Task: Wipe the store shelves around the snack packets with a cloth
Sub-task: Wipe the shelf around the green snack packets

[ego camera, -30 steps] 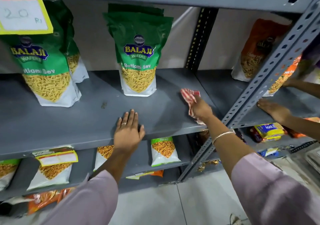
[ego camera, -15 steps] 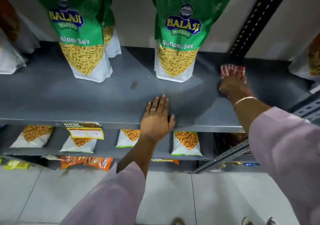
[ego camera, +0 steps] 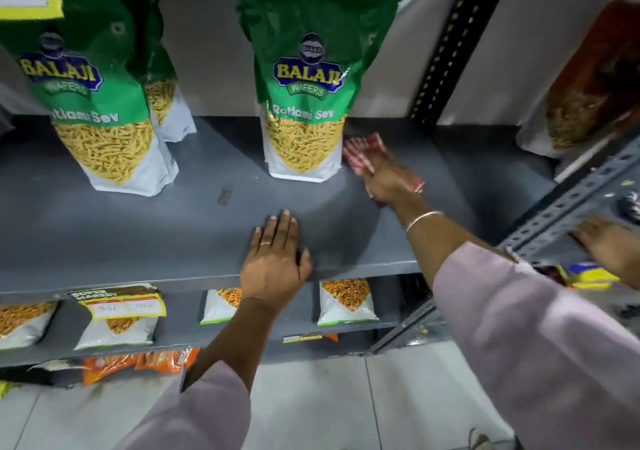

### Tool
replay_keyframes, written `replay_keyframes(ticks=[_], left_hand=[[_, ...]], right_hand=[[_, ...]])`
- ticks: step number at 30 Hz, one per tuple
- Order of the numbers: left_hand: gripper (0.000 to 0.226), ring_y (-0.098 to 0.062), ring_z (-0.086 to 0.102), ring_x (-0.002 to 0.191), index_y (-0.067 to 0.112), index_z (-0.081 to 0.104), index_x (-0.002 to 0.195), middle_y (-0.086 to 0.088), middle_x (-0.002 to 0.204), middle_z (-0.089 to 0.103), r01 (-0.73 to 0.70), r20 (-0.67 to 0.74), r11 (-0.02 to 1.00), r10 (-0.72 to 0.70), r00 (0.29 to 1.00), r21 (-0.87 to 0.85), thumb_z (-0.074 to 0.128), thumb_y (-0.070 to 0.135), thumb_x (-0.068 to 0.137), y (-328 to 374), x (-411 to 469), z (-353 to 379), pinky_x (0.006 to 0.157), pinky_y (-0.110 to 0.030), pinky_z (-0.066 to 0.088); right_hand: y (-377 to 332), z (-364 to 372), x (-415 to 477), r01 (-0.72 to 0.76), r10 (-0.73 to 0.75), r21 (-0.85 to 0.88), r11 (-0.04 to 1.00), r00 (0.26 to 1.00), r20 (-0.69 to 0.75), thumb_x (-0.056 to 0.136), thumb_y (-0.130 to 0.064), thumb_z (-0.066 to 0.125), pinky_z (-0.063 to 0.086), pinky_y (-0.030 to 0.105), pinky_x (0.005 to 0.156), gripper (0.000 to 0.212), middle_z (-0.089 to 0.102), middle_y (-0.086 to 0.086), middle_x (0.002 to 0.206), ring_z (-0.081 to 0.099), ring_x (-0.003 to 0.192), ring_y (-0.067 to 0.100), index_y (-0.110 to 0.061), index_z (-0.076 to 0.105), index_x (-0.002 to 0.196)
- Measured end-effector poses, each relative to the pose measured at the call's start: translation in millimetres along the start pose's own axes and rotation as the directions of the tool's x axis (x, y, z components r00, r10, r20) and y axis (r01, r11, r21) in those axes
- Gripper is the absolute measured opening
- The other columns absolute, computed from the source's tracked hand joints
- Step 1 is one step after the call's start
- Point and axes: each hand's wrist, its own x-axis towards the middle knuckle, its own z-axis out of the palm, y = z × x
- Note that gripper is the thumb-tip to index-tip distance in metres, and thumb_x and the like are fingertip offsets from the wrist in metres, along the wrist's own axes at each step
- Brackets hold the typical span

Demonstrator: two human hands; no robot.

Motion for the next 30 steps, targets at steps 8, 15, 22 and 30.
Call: replay_keyframes(ticks=[8, 15, 22, 30], left_hand=[[0.057, -0.035, 0.063, 0.108, -0.003, 0.067, 0.112, -0.019, 0.12, 0.064, -0.005, 0.085, 1.0, 0.005, 0.996, 0.005, 0.035, 0.031, 0.08, 2.5, -2.6, -8.5, 0.092, -0.05, 0.047], [0.059, -0.035, 0.068, 0.096, -0.005, 0.071, 0.101, -0.021, 0.107, 0.07, -0.002, 0.159, 1.0, 0.004, 0.987, -0.015, 0.035, 0.037, 0.08, 2.3, -0.3, -22.7, 0.079, -0.049, 0.053], [0.047, -0.037, 0.056, 0.114, 0.0, 0.054, 0.129, -0.02, 0.128, 0.058, 0.338, 0.132, 0.895, -0.312, 0.941, -0.291, 0.042, 0.034, 0.099, 21.2, 16.1, -55.0, 0.09, -0.041, 0.046], [0.043, -0.034, 0.062, 0.105, -0.006, 0.064, 0.107, -0.022, 0.112, 0.065, 0.654, 0.465, 0.637, -0.472, 0.749, -0.407, 0.058, 0.033, 0.091, 50.5, 43.3, -58.4, 0.085, -0.04, 0.049]], right_hand=[[-27.7, 8.9, -103.1, -0.151, 0.15, -0.003, 0.989, 0.983, 0.107, 0.096, -0.043, 0.042, 0.041, 0.037, 0.106, 0.051, 0.039, -0.002, 0.153, 0.051, 0.129, 0.027, -0.041, 0.028, 0.146], [-36.7, -57.8, -126.5, -0.127, 0.01, 0.169, 0.977, 0.826, 0.563, 0.099, -0.024, 0.047, 0.041, 0.03, 0.094, 0.038, 0.056, 0.014, 0.136, 0.054, 0.121, 0.024, -0.005, 0.052, 0.132], [-71.6, -19.8, -97.2, -0.172, 0.116, 0.222, 0.96, 0.963, 0.245, 0.097, -0.021, 0.033, 0.048, 0.036, 0.094, 0.047, 0.049, 0.017, 0.143, 0.054, 0.124, 0.034, -0.015, 0.039, 0.144], [-54.4, -19.6, -80.7, -0.511, 0.518, 0.429, 0.745, 0.848, 0.11, 0.093, -0.016, 0.054, 0.05, 0.039, 0.092, 0.034, 0.063, 0.029, 0.121, 0.06, 0.114, 0.039, 0.012, 0.061, 0.111]])
